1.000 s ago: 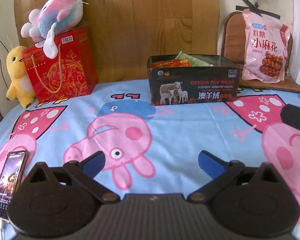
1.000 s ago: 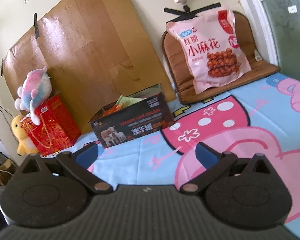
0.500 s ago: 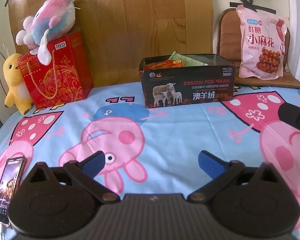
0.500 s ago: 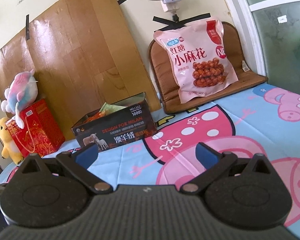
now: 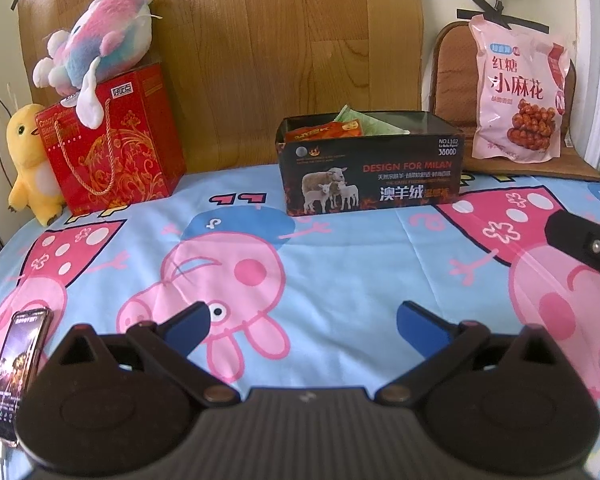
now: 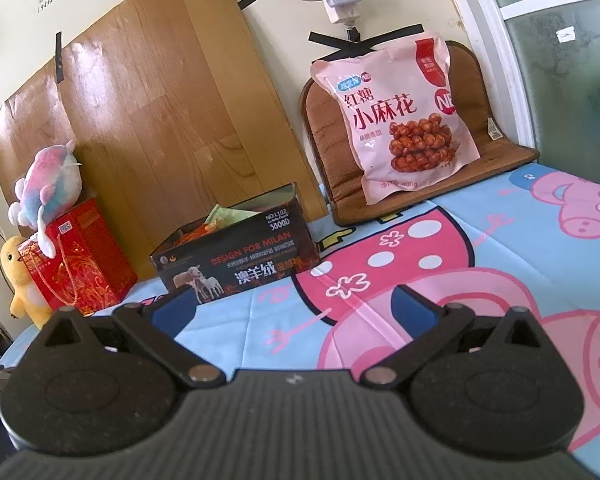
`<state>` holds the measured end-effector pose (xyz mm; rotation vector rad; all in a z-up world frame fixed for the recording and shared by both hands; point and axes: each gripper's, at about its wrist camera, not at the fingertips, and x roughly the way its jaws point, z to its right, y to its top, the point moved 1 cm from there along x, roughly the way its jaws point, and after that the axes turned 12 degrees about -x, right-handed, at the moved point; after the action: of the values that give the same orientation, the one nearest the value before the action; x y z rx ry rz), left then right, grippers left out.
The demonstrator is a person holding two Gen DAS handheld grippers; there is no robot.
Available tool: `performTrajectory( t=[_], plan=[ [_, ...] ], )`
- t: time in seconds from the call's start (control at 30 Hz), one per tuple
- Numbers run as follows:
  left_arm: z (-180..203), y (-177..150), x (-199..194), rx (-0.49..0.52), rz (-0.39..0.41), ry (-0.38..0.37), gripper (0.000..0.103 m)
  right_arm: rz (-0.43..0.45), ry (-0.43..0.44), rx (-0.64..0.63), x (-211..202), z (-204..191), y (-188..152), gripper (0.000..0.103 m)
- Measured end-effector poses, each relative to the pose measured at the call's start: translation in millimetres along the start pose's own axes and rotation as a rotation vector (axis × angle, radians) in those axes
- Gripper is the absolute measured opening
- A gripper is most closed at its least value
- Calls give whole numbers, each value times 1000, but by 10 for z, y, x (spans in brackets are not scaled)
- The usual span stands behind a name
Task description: Organize snacks
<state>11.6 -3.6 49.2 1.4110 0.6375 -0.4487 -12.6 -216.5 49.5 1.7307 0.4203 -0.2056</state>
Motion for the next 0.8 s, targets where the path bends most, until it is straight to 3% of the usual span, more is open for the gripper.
performTrajectory(
  t=[0.8],
  plan=[
    [-18,12,-112,-4,35,26,103,21,15,-11,-100,-61,34,103]
  ],
)
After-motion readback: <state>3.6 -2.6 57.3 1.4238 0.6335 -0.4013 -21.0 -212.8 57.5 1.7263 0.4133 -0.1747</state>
